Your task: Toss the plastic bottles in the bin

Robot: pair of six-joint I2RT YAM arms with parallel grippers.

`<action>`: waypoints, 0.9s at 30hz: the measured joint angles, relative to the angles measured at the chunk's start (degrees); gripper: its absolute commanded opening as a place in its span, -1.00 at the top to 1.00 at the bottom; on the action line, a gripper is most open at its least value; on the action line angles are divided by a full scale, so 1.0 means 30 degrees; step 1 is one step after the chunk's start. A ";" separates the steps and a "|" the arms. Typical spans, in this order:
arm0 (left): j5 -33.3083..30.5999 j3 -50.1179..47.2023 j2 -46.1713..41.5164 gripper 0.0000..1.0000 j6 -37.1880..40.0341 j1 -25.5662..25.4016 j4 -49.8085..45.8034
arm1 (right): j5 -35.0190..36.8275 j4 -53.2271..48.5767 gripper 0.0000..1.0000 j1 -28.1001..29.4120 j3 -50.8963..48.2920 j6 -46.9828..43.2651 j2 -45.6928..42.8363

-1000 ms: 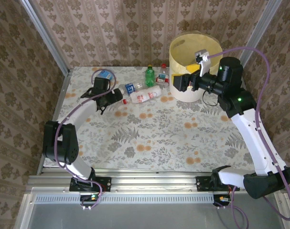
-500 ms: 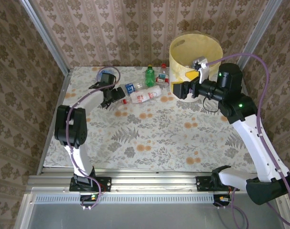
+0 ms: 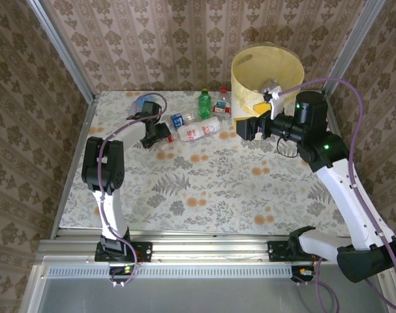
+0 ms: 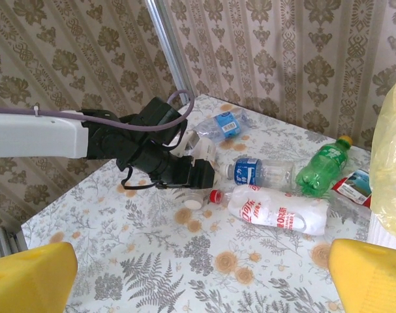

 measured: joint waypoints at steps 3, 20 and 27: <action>0.0000 0.0000 0.0189 -0.39 0.0000 0.0073 -0.0007 | 0.0168 0.0000 -1.00 0.0000 -0.0058 0.0000 -0.0036; 0.0087 -0.0882 -0.0226 0.04 0.0029 0.0342 0.1005 | 0.0517 0.0022 -1.00 0.0000 -0.0313 0.0007 -0.0036; 0.0138 -0.2594 -0.1348 0.11 0.0044 0.0335 0.1851 | 0.0525 0.0029 -1.00 0.0000 -0.0313 0.0015 -0.0007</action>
